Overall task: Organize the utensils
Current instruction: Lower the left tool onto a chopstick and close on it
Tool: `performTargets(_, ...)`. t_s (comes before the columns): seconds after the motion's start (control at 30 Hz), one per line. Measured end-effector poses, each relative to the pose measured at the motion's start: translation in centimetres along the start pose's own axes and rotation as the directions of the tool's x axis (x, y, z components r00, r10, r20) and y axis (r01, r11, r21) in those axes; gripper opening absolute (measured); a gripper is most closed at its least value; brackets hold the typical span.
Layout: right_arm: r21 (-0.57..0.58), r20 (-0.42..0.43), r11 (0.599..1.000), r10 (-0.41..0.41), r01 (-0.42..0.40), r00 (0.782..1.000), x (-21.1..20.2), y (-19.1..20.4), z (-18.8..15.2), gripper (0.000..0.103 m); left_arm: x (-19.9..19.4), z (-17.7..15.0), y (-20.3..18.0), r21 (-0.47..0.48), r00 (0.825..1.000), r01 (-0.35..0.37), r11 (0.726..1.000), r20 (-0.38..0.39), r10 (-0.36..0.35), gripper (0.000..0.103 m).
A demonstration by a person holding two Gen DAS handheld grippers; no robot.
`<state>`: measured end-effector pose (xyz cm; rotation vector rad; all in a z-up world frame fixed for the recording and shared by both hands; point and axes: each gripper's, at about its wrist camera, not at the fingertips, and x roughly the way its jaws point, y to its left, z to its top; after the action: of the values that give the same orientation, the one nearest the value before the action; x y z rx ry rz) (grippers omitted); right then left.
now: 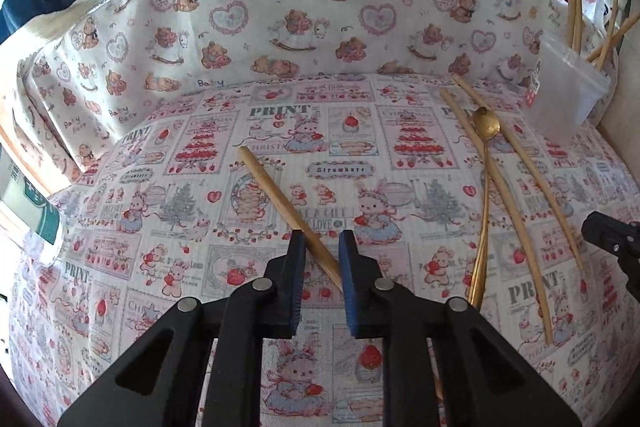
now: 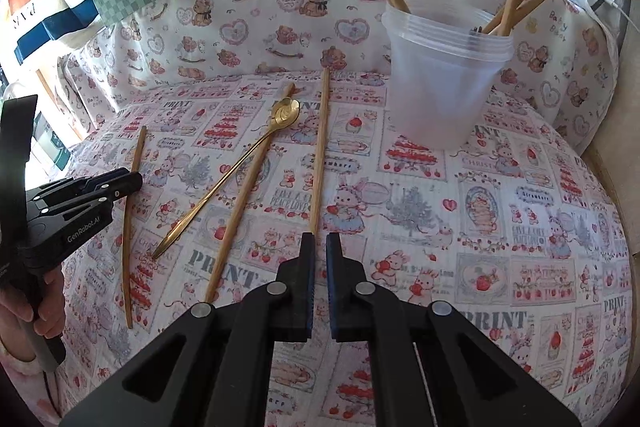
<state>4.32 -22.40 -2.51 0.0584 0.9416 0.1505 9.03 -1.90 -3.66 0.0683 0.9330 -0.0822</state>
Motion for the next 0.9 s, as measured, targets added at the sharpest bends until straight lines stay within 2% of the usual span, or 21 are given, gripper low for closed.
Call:
performTargets(0.1, 0.002, 0.009, 1.000, -0.020, 0.020, 1.000, -0.1, -0.1, 0.1, 0.006, 0.2, 0.4, 0.8, -0.039, 0.997, 0.082, 0.996, 0.005, -0.082, 0.010)
performTargets(0.27, 0.013, 0.012, 0.999, -0.032, 0.032, 0.999, 0.2, -0.5, 0.0, 0.006, 0.1, 0.7, -0.2, 0.030, 0.996, 0.058, 0.998, 0.069, -0.060, 0.001)
performTargets(0.33, -0.012, 0.041, 0.997, -0.078, 0.078, 0.996, 0.1, -0.1, 0.0, 0.006, -0.9, 0.8, -0.5, 0.036, 0.991, 0.067, 0.997, 0.115, -0.071, 0.001)
performTargets(0.4, -0.026, 0.058, 0.996, -0.080, 0.081, 0.995, -0.2, 0.2, 0.0, 0.006, -2.1, 1.0, 0.0, 0.018, 0.983, 0.099, 0.995, 0.155, -0.101, 0.001)
performTargets(0.47, -0.014, 0.061, 0.999, -0.051, 0.052, 0.997, -0.6, -0.1, 0.1, 0.006, -2.9, 1.1, 0.5, -0.009, 0.977, 0.141, 0.990, 0.160, -0.138, 0.001)
performTargets(0.53, -0.005, 0.073, 0.999, -0.042, 0.042, 0.996, -1.1, -0.2, 0.2, 0.006, -3.7, 1.1, 0.5, -0.023, 0.983, 0.138, 0.990, 0.124, -0.135, 0.003)
performTargets(0.57, -0.004, 0.079, 0.999, -0.047, 0.047, 0.996, -1.2, -0.3, 0.2, 0.006, -3.9, 1.0, 0.4, -0.025, 0.988, 0.126, 0.992, 0.099, -0.123, 0.017)
performTargets(0.6, -0.001, 0.084, 0.999, -0.054, 0.054, 0.995, -1.4, -0.4, 0.3, 0.006, -4.1, 0.8, 0.3, -0.028, 0.992, 0.110, 0.994, 0.059, -0.108, 0.045)
performTargets(0.67, 0.013, 0.078, 0.998, -0.056, 0.055, 0.995, -1.4, -0.7, 0.4, 0.010, -4.5, 0.3, -0.1, -0.040, 0.991, 0.134, 0.990, 0.019, -0.133, 0.071)
performTargets(0.7, 0.025, 0.067, 0.999, -0.047, 0.046, 0.997, -1.3, -0.9, 0.4, 0.012, -4.6, 0.0, -0.6, -0.034, 0.991, 0.134, 0.990, 0.005, -0.134, 0.073)
performTargets(0.73, 0.039, 0.055, 0.999, -0.035, 0.033, 0.998, -1.2, -1.2, 0.4, 0.015, -4.4, -0.4, -1.3, -0.010, 0.995, 0.097, 0.995, -0.017, -0.097, 0.073)
performTargets(0.8, 0.057, 0.035, 0.998, -0.013, 0.011, 0.999, -0.9, -1.5, 0.5, 0.016, -3.8, -0.8, -2.2, 0.028, 0.999, 0.027, 0.999, -0.044, -0.026, 0.073)
performTargets(0.9, 0.044, 0.031, 0.999, -0.029, 0.027, 0.999, -0.6, -1.3, 0.5, 0.016, -2.8, -1.5, -2.7, 0.040, 0.993, 0.064, 0.997, -0.102, -0.060, 0.073)
